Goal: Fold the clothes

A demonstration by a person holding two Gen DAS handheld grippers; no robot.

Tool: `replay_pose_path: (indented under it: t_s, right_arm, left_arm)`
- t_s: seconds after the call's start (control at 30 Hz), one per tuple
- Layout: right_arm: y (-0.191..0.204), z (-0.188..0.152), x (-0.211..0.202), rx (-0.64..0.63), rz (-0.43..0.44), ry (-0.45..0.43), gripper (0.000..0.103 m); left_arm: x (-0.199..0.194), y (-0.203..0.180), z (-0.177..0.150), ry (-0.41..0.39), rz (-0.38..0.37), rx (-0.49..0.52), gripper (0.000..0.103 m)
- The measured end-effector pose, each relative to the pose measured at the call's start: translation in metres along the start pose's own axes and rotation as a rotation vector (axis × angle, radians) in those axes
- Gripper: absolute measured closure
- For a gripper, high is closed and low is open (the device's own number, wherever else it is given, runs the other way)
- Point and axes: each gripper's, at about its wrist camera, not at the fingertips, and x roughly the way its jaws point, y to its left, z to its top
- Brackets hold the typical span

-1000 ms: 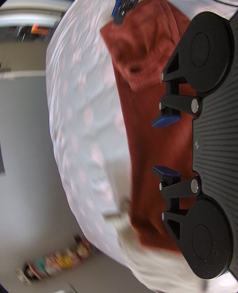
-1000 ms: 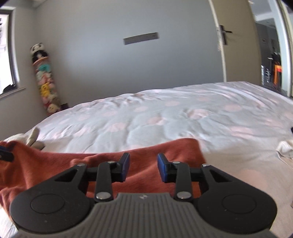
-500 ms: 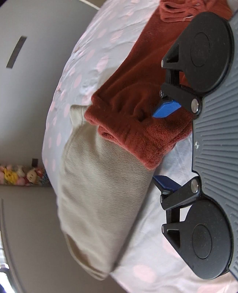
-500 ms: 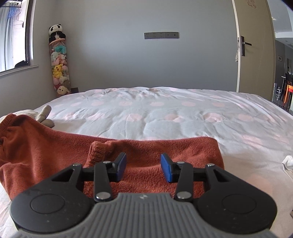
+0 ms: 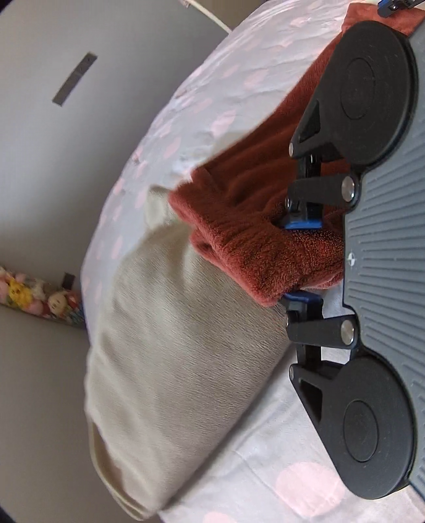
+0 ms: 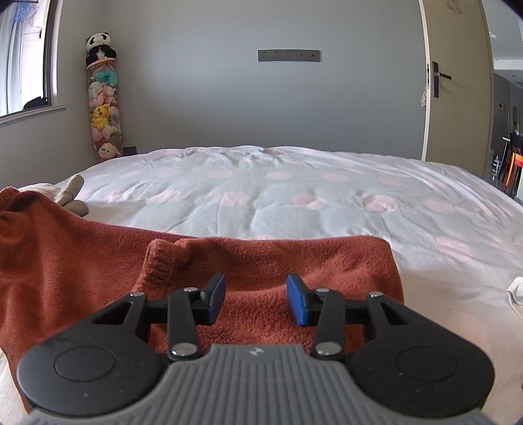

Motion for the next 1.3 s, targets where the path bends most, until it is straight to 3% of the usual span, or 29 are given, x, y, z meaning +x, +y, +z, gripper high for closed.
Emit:
replay_pose_path:
  t_s: [0.27,0.47,0.7,0.93,1.07,1.3]
  right_arm:
    - [-0.014,0.009,-0.015,0.073,-0.011,-0.013,0.058]
    - [-0.042,0.011,-0.027,0.149,-0.034,-0.004,0.058]
    - [-0.078,0.008,-0.039,0.234,-0.036,-0.032,0.058]
    - [-0.112,0.001,-0.031,0.343,-0.042,0.027,0.06]
    - [-0.129,-0.006,-0.027,0.389,-0.017,0.069,0.07]
    - [-0.15,-0.021,-0.009,0.495,-0.015,0.151,0.071]
  left_arm:
    - [-0.074,-0.103,0.024,-0.173,-0.177,0.175,0.077]
    - [-0.101,-0.199,0.018,-0.212,-0.304,0.287,0.077]
    - [-0.088,-0.299,-0.017,-0.165,-0.386,0.406,0.078]
    - [-0.065,-0.377,-0.093,-0.074,-0.476,0.595,0.078]
    - [-0.046,-0.402,-0.138,0.005,-0.532,0.67,0.078]
    - [-0.019,-0.42,-0.205,0.135,-0.565,0.802,0.079]
